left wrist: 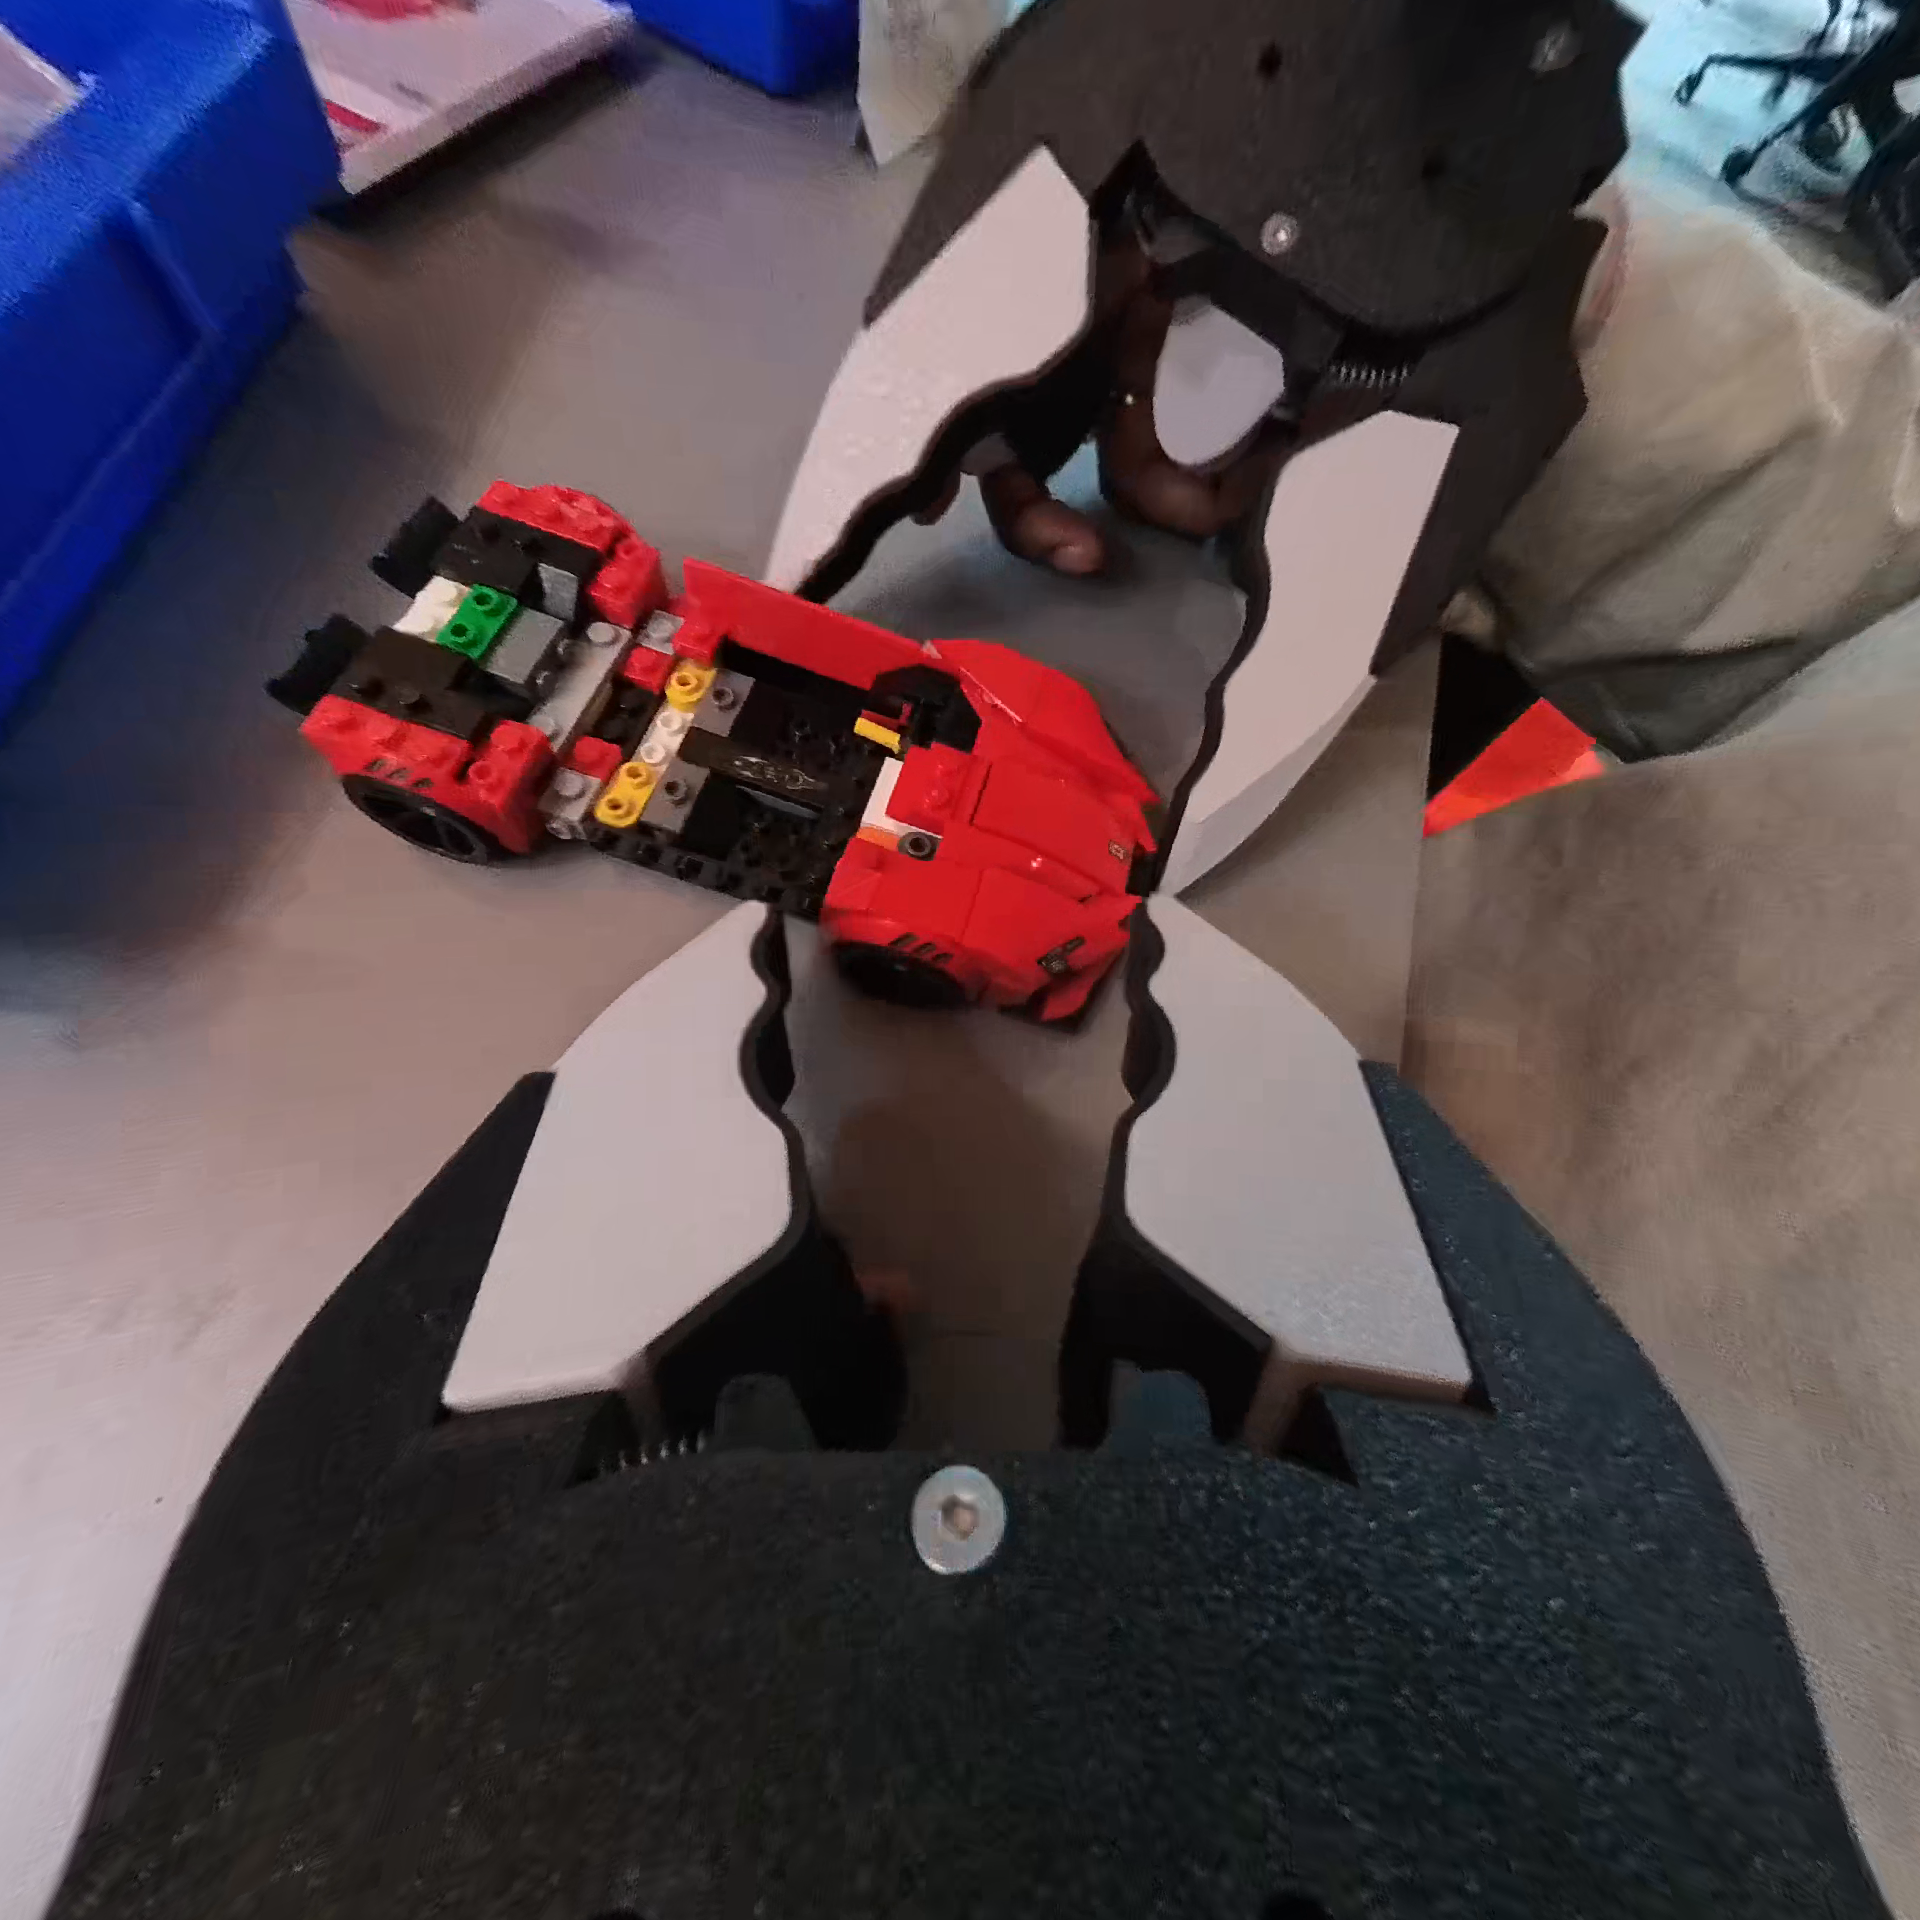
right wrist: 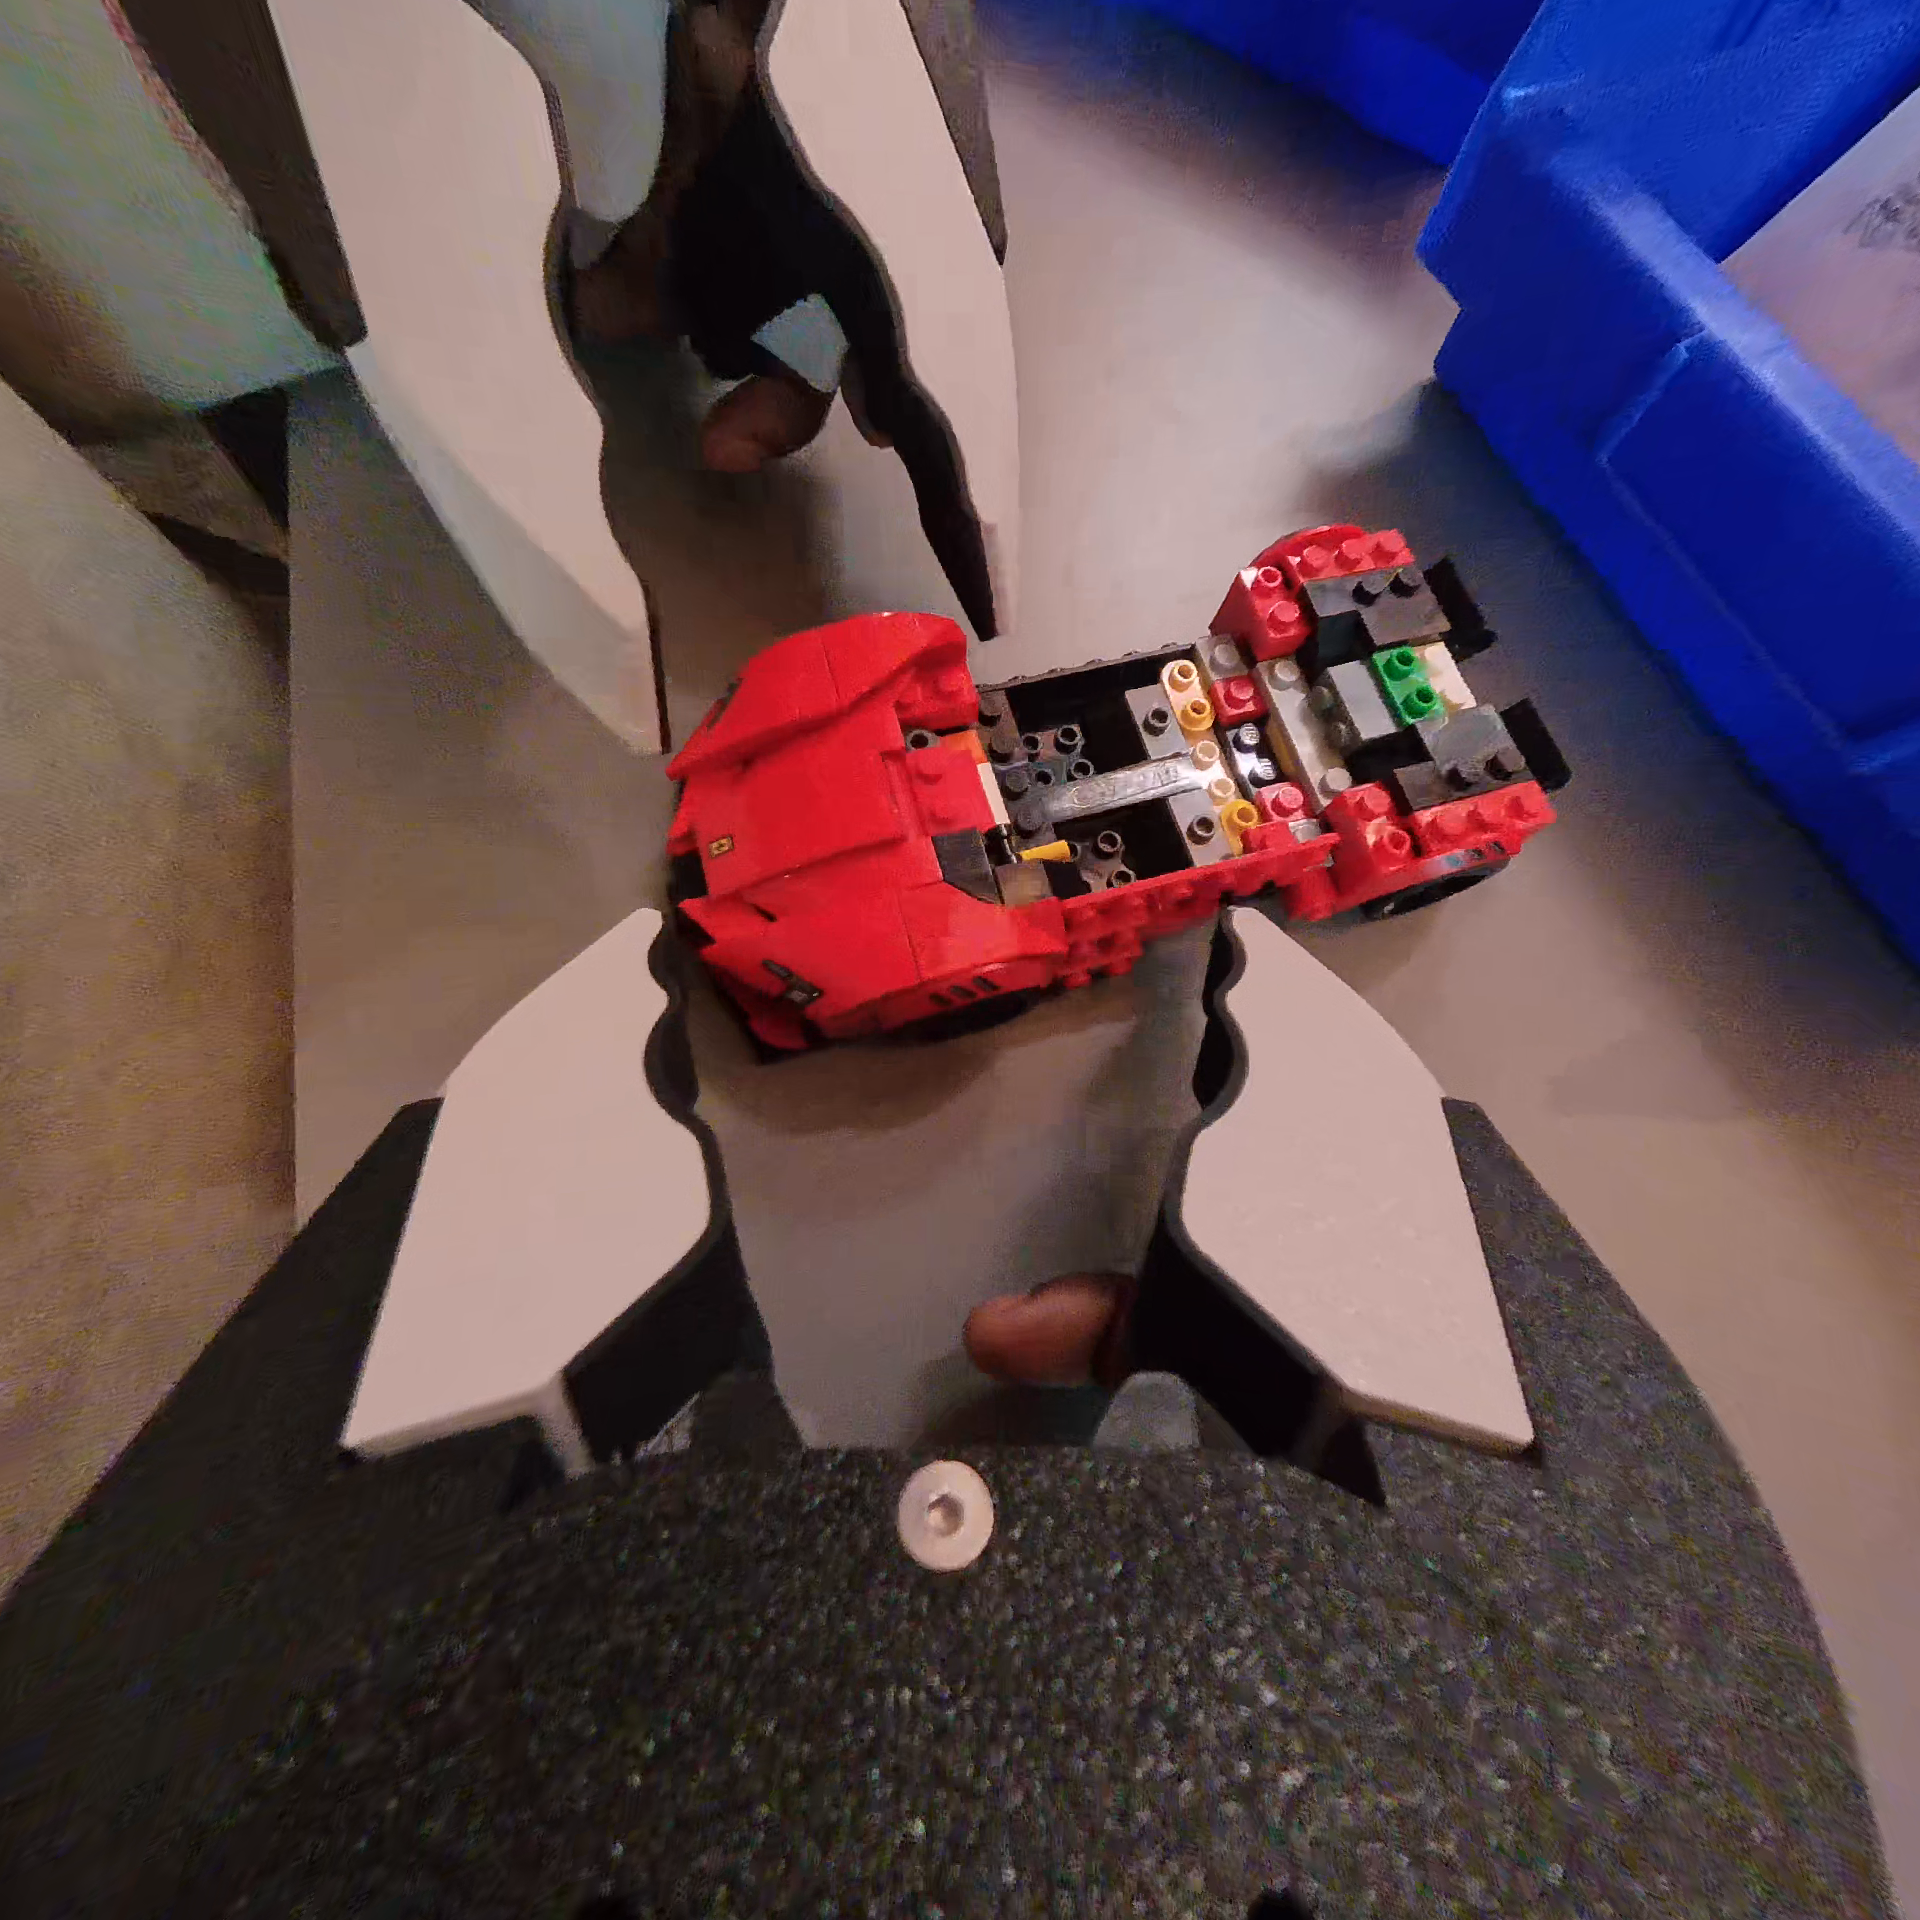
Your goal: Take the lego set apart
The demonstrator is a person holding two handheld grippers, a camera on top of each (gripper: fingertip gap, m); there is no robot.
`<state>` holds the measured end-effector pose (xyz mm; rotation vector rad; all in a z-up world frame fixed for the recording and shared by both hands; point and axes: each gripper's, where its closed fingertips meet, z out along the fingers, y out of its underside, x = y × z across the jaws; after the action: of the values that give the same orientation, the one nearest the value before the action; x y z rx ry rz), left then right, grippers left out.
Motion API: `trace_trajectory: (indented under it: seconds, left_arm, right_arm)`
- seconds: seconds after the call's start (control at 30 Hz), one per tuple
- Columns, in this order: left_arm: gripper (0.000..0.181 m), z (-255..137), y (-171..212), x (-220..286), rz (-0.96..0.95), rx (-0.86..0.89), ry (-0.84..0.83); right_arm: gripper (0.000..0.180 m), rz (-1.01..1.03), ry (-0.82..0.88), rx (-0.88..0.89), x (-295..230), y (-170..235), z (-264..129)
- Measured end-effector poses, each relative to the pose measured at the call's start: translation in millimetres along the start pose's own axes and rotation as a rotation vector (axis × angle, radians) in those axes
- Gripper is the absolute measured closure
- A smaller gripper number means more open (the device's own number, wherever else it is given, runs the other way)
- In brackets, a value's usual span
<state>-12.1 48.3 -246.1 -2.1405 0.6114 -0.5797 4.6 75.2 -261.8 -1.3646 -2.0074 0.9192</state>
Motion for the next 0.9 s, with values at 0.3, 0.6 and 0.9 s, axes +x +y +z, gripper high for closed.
trace_trajectory:
  seconds: [0.3,0.6,0.9]
  left_arm:
    - [0.148,-16,-16,-4,-0.055,0.161,0.021]
    - [0.142,-6,-9,-7,-0.033,0.078,0.000]
    - [0.137,-1,-4,7,0.059,0.027,0.043]
  right_arm:
    - [0.119,0.130,0.029,0.149,-2,-9,-22]
    - [0.117,0.144,0.008,0.064,-8,-1,-16]
    - [0.113,0.073,0.015,0.025,-9,5,-15]
